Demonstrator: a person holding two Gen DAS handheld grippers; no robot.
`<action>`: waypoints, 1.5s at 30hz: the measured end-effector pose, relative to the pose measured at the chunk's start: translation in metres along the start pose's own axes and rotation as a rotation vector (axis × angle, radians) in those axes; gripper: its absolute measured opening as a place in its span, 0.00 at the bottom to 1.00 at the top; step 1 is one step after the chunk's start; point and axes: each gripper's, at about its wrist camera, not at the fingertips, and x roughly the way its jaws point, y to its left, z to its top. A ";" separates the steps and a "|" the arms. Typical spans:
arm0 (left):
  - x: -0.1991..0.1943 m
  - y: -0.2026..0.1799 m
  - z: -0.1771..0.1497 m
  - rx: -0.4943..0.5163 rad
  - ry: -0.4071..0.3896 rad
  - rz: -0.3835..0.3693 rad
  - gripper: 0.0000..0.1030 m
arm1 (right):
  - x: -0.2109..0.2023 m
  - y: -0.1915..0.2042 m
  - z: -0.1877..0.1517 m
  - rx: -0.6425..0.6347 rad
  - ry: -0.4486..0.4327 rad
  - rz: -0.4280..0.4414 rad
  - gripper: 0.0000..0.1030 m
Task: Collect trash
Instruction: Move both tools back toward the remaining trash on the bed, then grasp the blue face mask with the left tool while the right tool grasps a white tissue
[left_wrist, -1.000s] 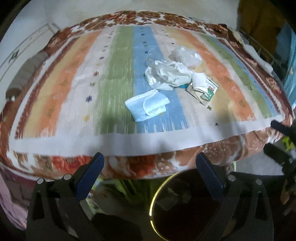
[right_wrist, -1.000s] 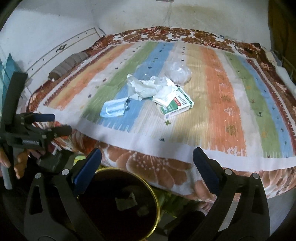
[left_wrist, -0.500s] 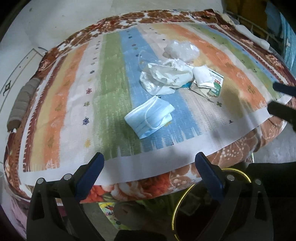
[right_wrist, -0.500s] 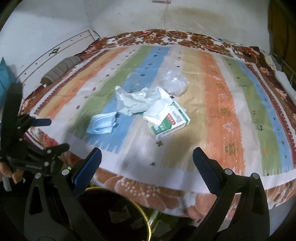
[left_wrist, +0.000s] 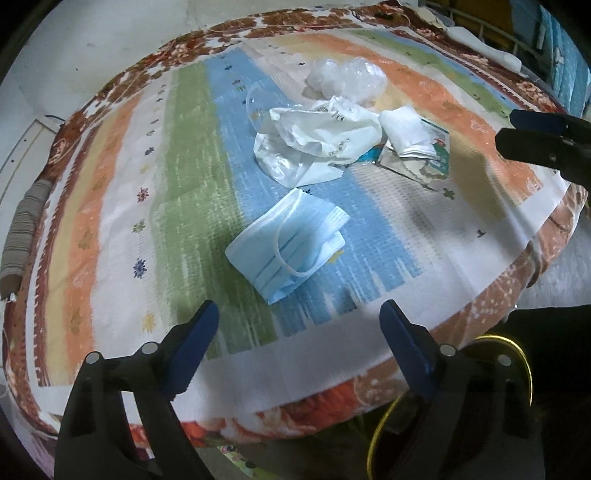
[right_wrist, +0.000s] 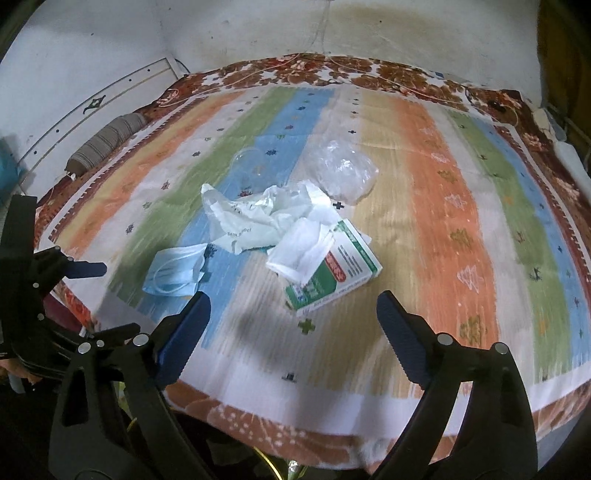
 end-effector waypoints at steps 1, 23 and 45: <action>0.003 0.002 0.001 0.001 0.000 -0.003 0.81 | 0.003 -0.001 0.001 0.003 0.004 0.003 0.80; 0.046 0.013 0.014 0.040 0.026 0.000 0.69 | 0.079 -0.014 0.029 0.027 0.077 0.010 0.49; 0.034 0.009 0.020 -0.053 0.048 -0.064 0.15 | 0.082 -0.007 0.029 0.028 0.126 0.044 0.05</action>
